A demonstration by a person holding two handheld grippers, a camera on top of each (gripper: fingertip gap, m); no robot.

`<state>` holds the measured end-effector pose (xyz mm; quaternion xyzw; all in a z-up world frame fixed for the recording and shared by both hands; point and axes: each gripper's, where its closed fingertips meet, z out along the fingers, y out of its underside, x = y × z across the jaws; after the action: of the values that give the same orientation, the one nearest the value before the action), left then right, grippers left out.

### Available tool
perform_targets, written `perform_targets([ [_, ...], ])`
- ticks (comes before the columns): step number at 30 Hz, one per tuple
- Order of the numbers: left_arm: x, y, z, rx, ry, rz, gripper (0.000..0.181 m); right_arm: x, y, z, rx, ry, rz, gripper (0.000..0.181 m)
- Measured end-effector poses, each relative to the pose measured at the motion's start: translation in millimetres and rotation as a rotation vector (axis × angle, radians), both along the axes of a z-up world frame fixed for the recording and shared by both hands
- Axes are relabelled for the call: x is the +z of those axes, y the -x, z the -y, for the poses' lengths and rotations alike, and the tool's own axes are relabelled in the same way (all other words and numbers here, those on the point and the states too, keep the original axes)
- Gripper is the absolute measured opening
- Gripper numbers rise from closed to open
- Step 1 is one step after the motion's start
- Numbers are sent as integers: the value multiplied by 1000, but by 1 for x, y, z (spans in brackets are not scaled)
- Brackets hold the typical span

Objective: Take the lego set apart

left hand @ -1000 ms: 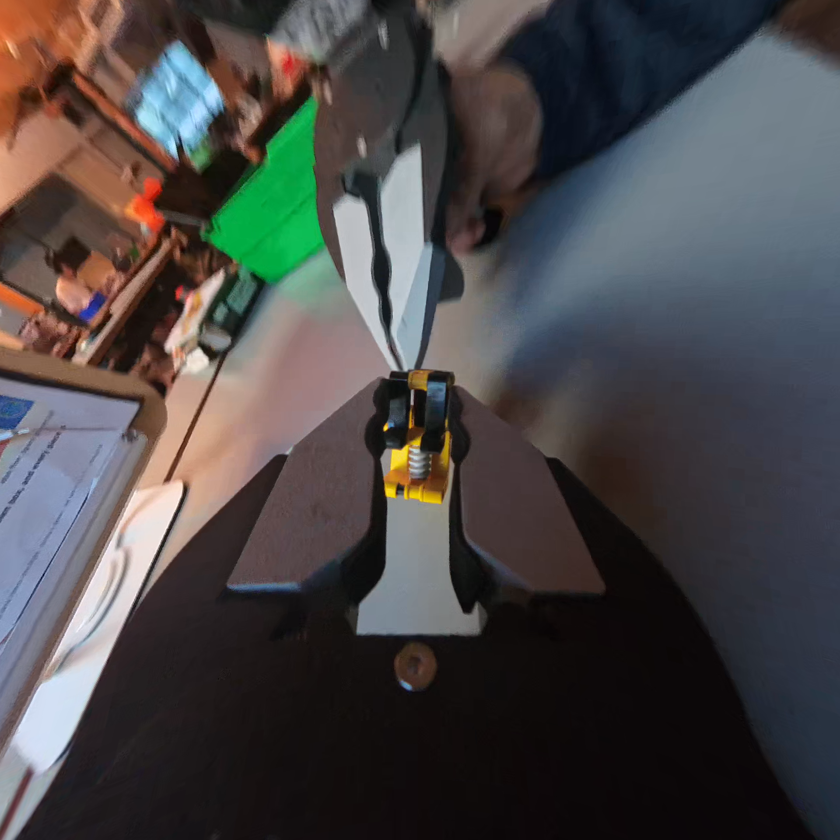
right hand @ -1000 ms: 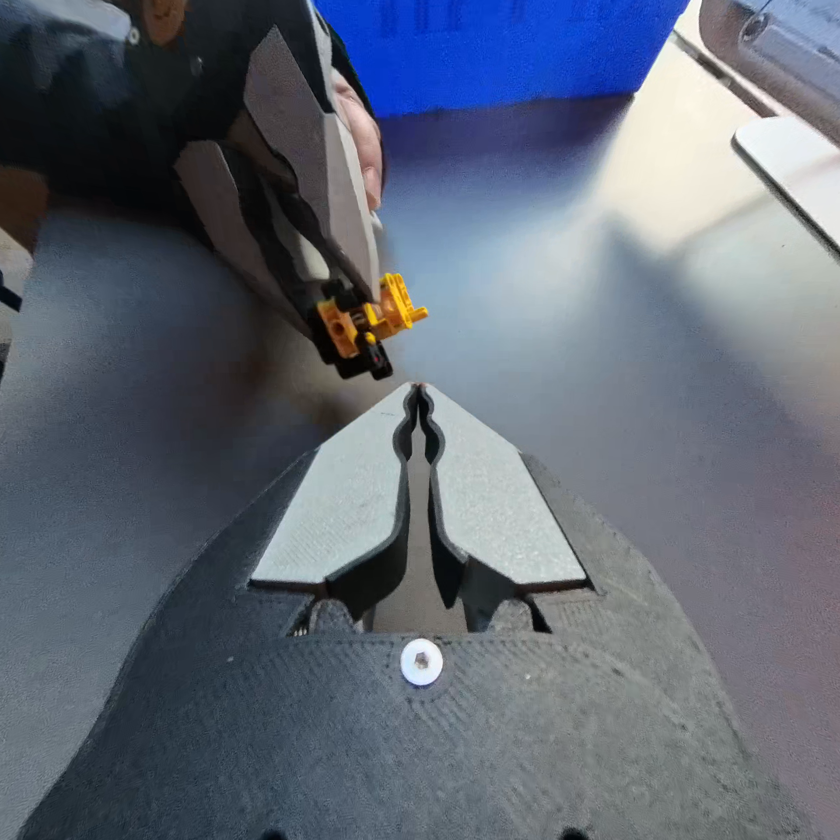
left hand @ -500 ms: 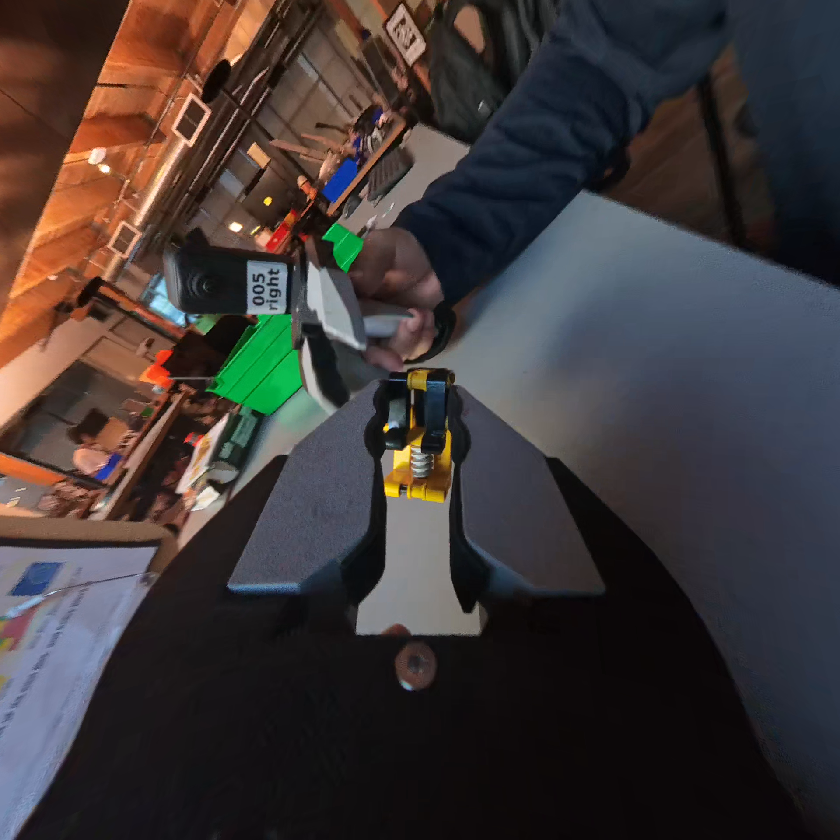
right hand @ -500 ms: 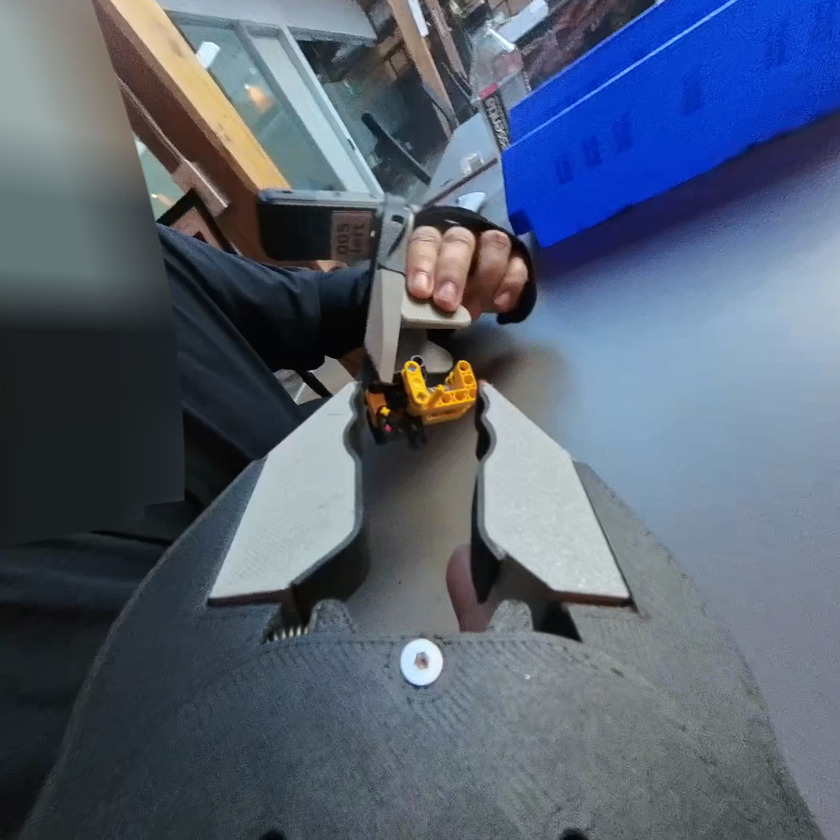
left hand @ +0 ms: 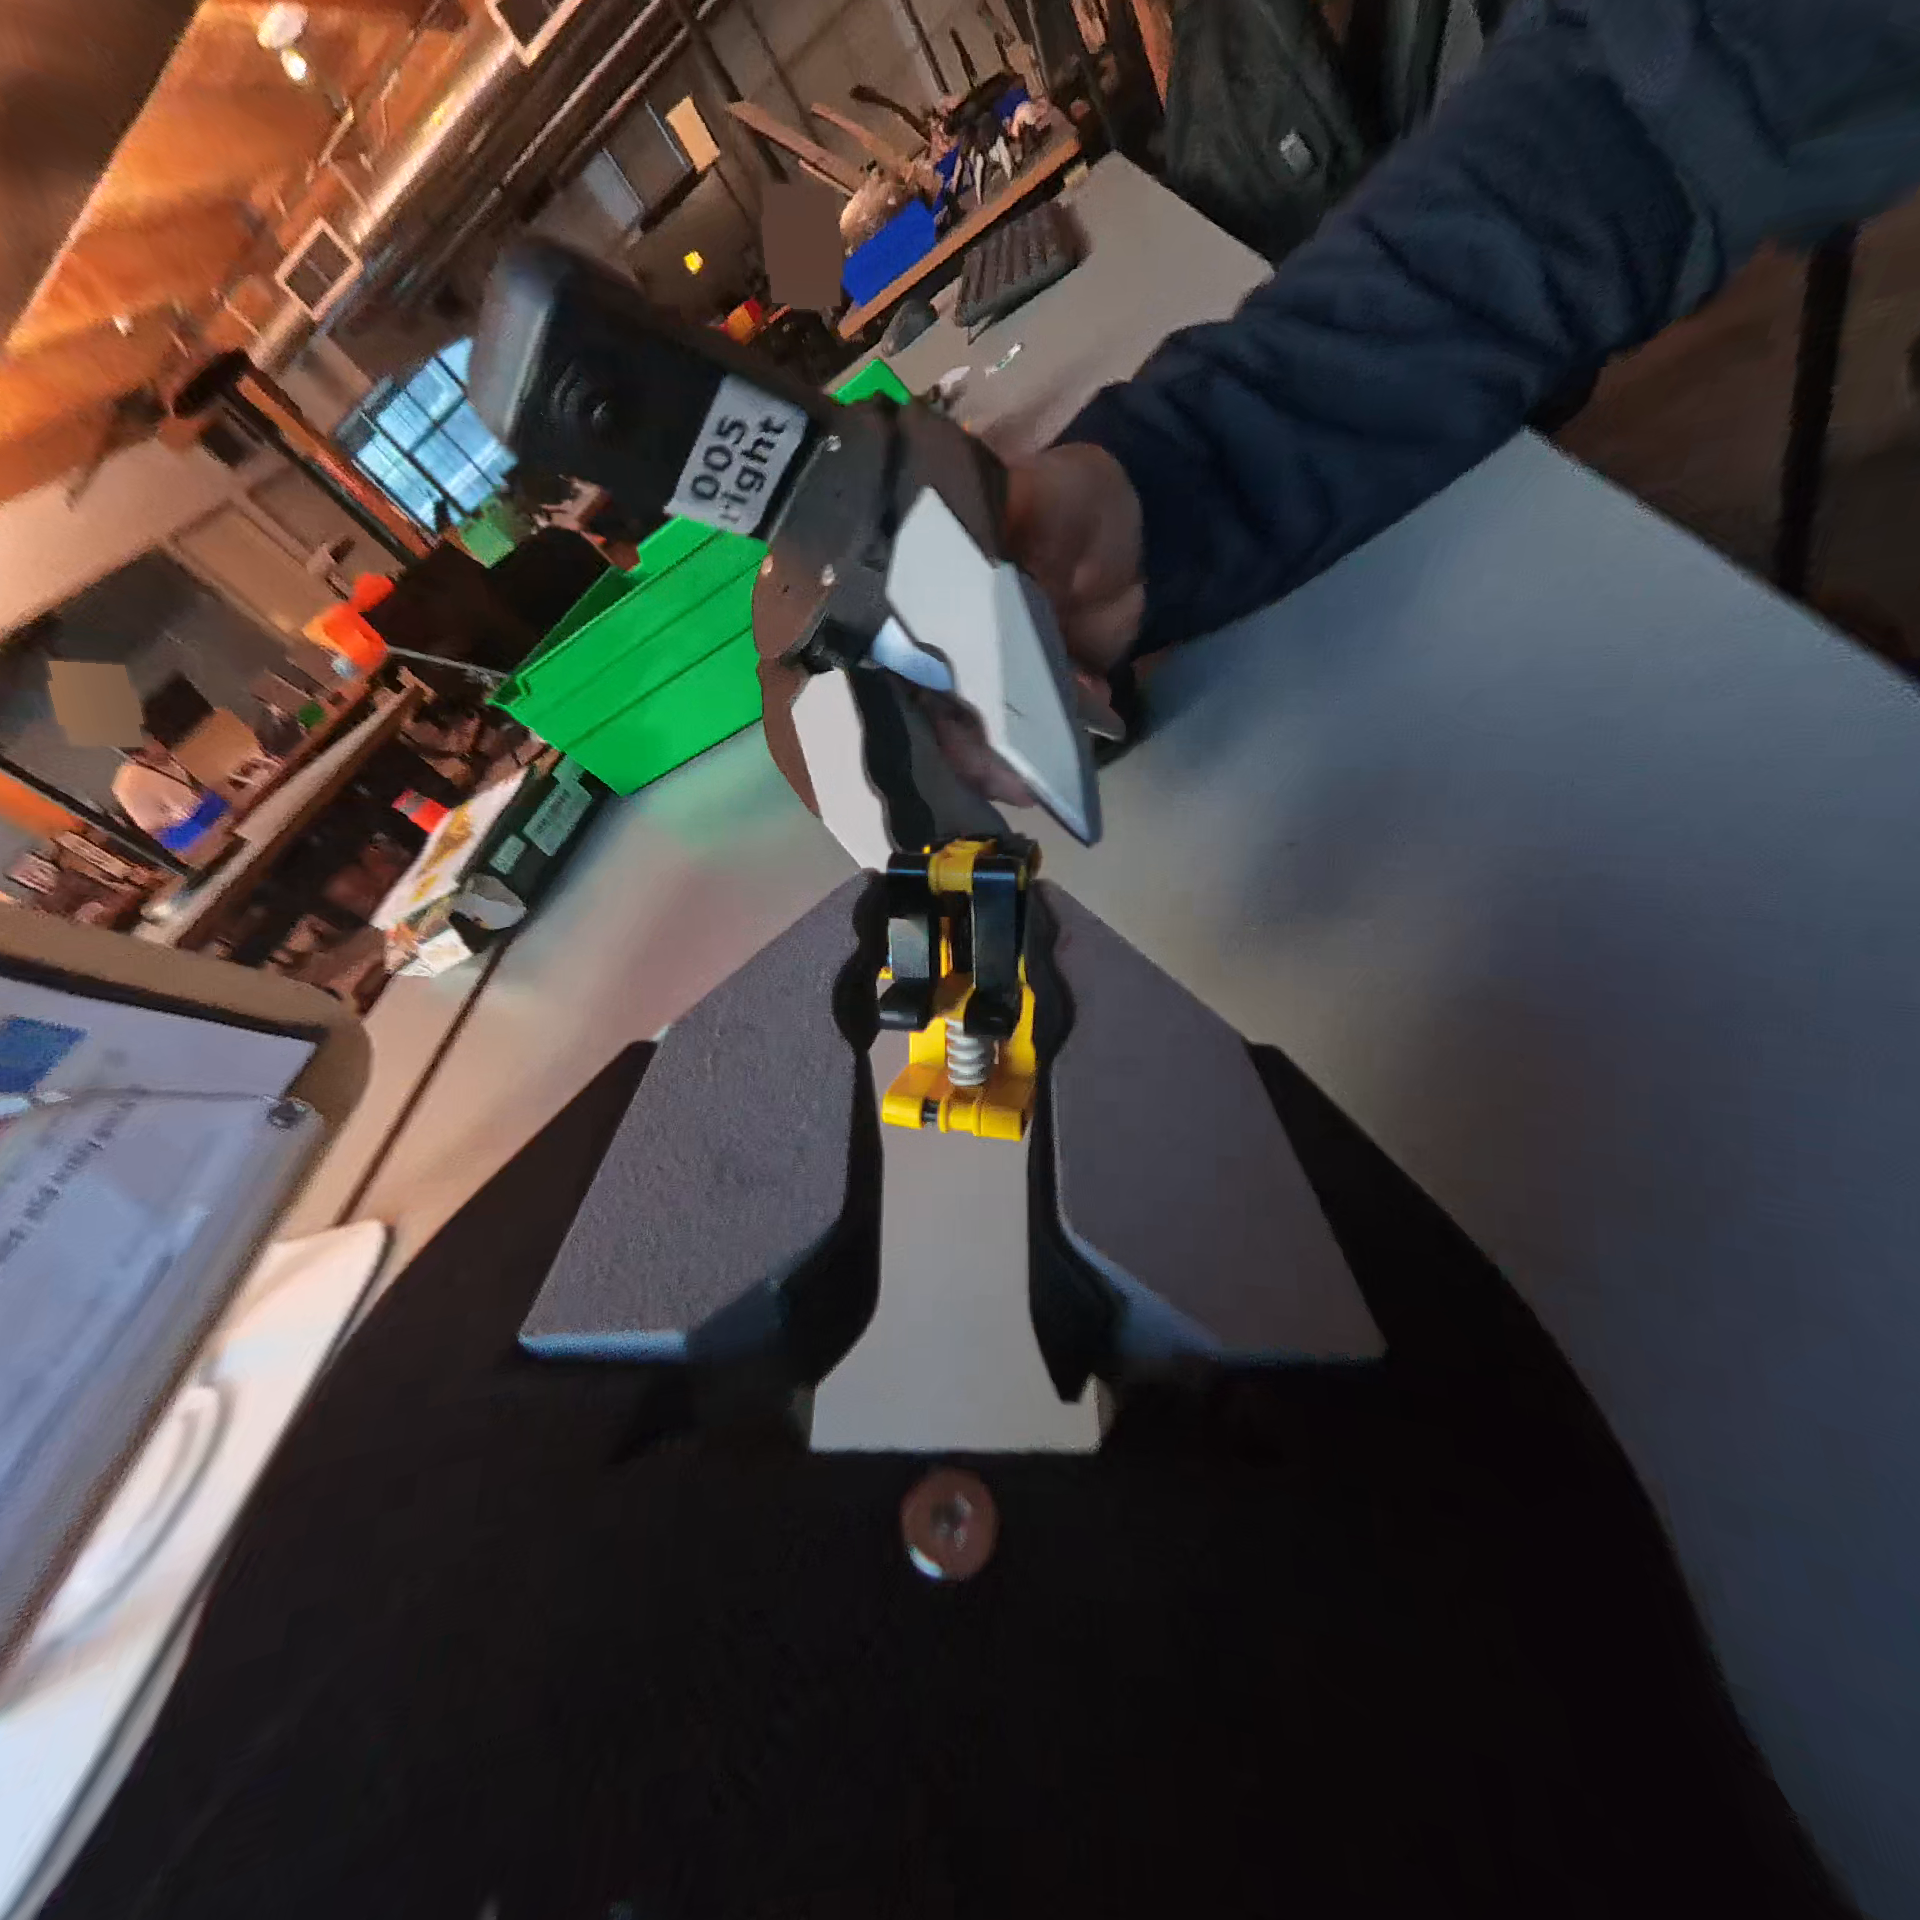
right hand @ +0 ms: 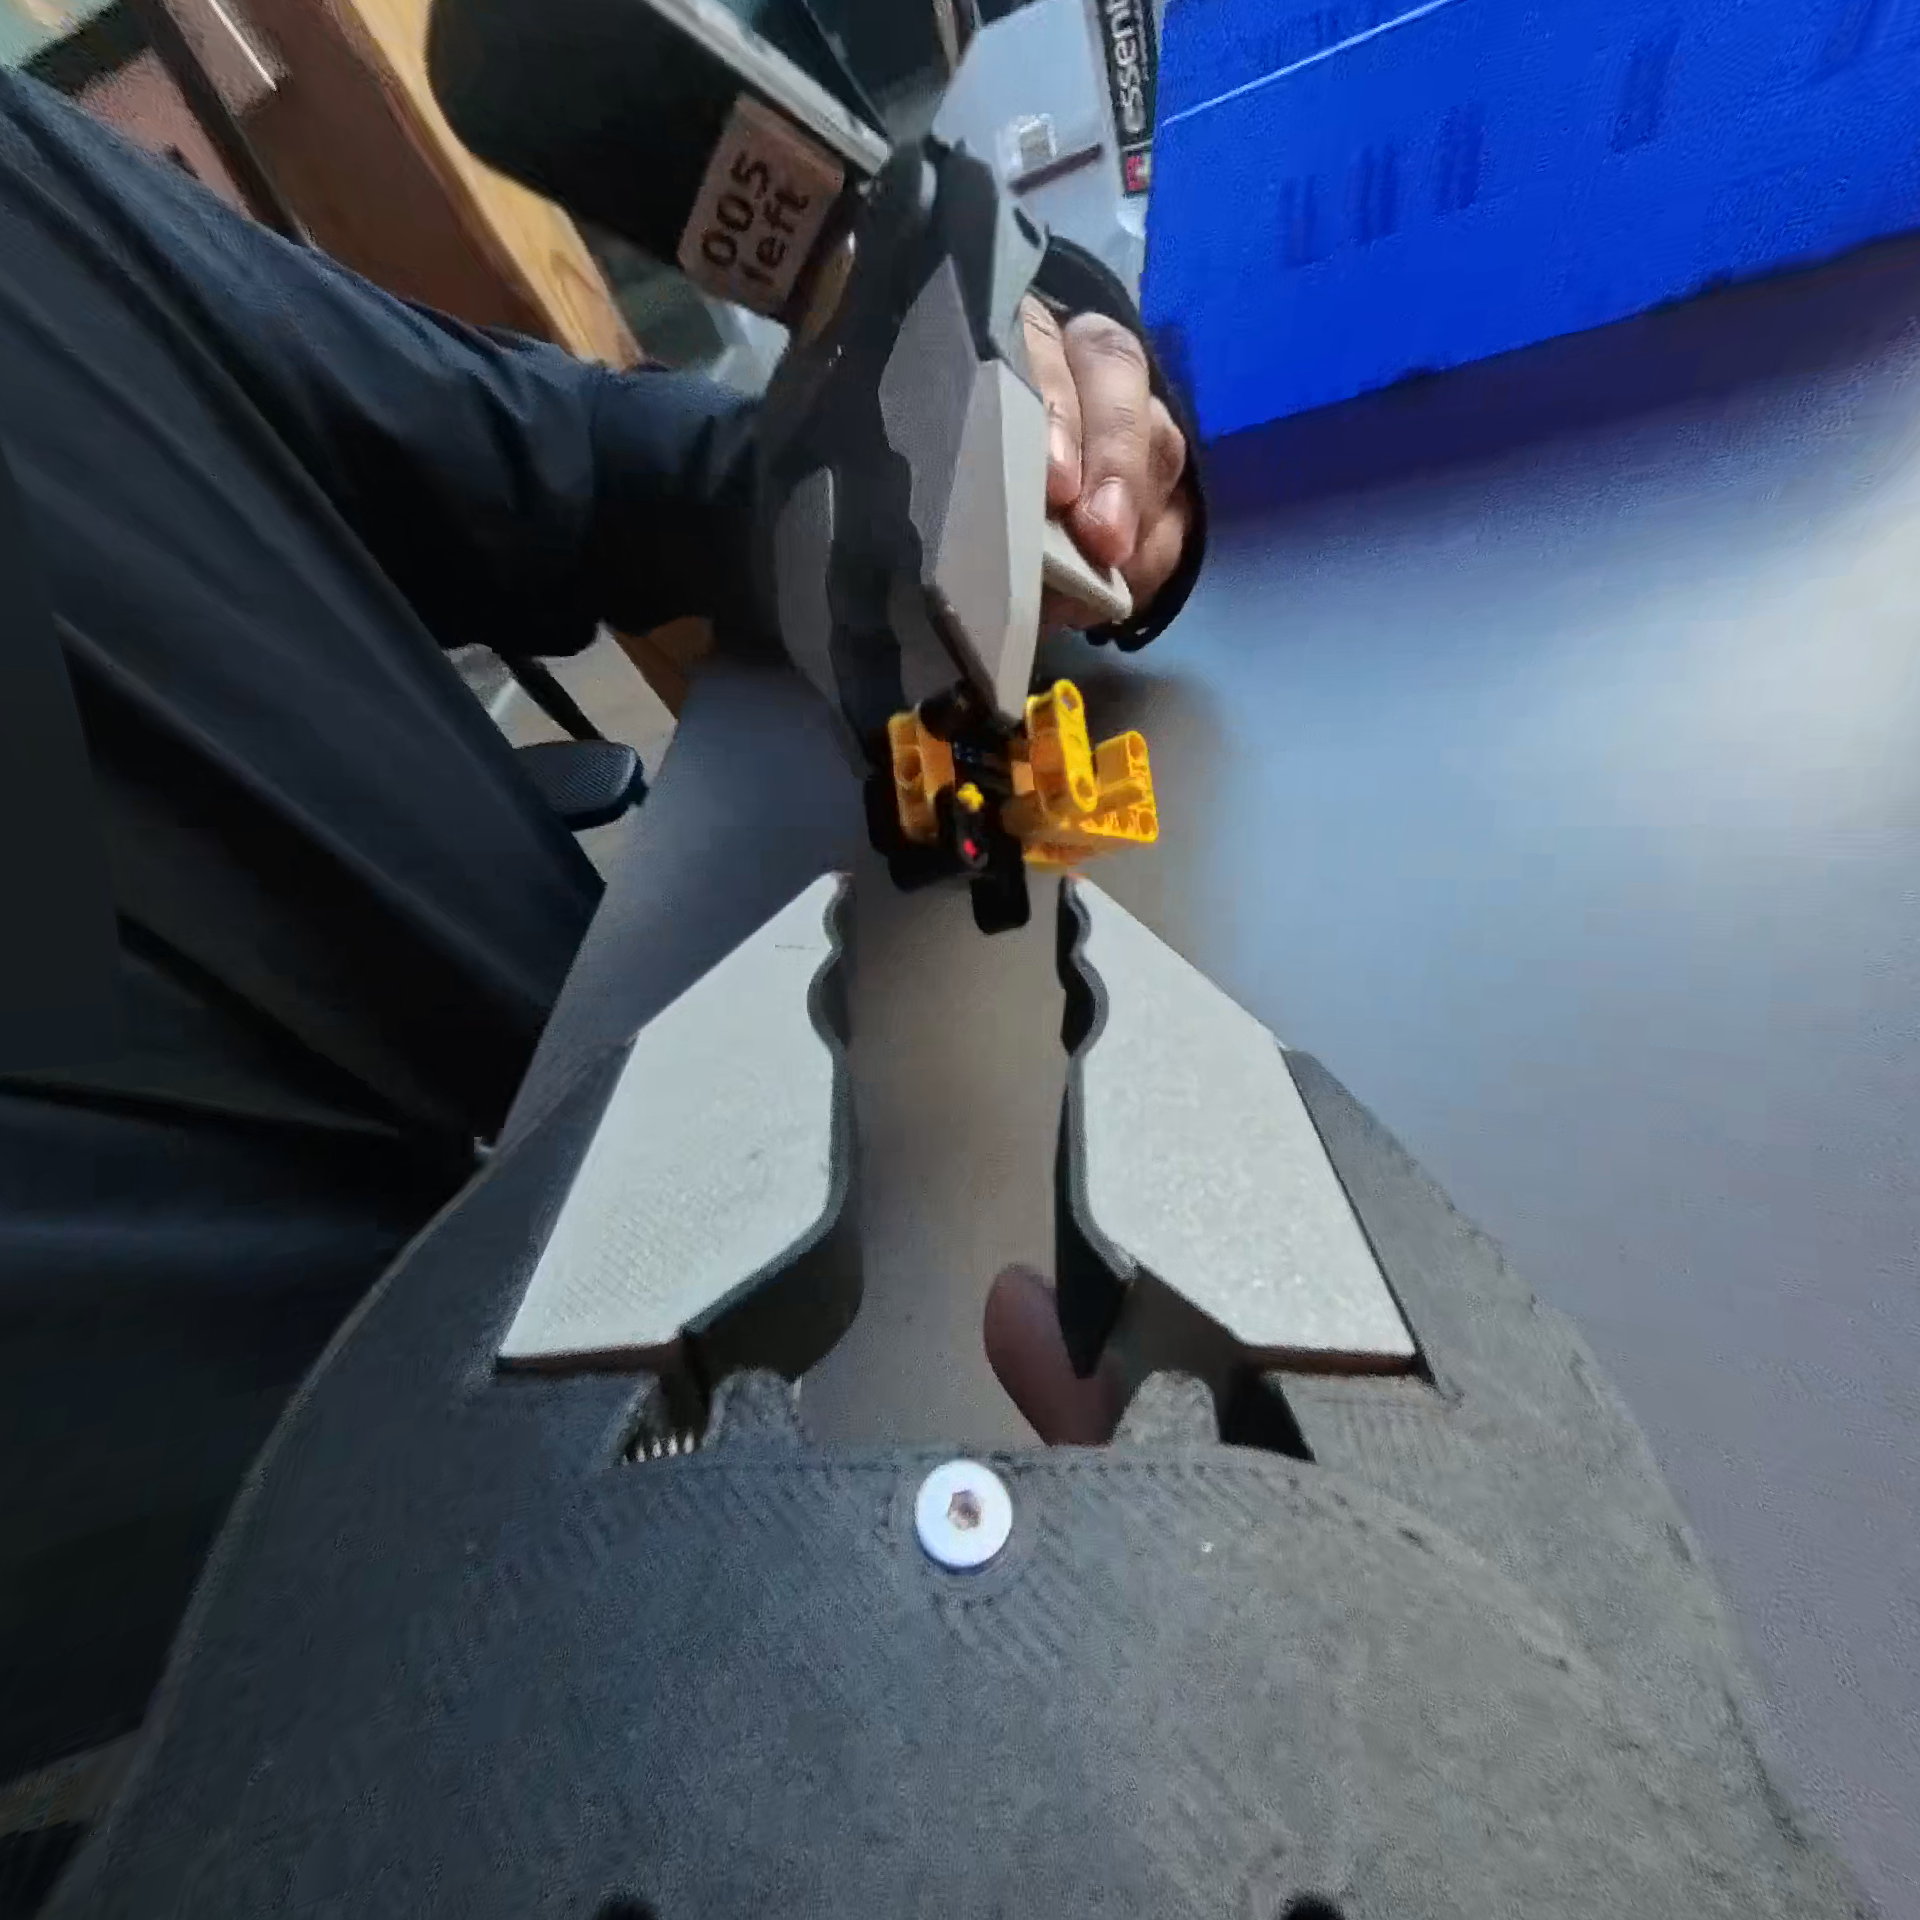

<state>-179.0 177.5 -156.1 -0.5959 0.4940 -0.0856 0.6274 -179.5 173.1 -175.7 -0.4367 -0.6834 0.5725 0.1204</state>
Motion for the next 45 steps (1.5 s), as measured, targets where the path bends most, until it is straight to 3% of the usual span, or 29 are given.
perform_targets([
  [6, 7, 14, -8, 18, 103, 164, 23, 5, 7, -11, -132, -325, -155, 38],
  [9, 25, 14, -2, -37, -34, 209, 23, 15, 10, -14, -200, -435, -236, 38],
  [13, 38, 8, 11, -100, -166, 168, 23, 23, 9, -1, -184, -468, -296, 35],
  [19, 29, 2, 11, -121, -136, 145, 23, 28, 11, 0, -216, -527, -348, 33],
  [27, 21, 4, 3, -68, -81, 141, 23, 14, 13, -8, -234, -645, -323, 5],
  [30, 9, 10, -9, 20, 22, 110, 23, 2, 17, -18, -250, -581, -238, 5],
  [33, 13, 10, -18, 95, 76, 171, 23, 5, 19, -18, -243, -423, -205, 24],
  [34, 15, 10, -20, 110, 107, 205, 23, 6, 19, -19, -241, -395, -201, 16],
  [41, 21, 23, -23, 70, 355, 483, 27, 11, 21, -17, -163, 117, -38, 6],
  [45, 24, 23, -19, 21, 366, 515, 23, 12, 19, -20, -159, 175, -25, 5],
])
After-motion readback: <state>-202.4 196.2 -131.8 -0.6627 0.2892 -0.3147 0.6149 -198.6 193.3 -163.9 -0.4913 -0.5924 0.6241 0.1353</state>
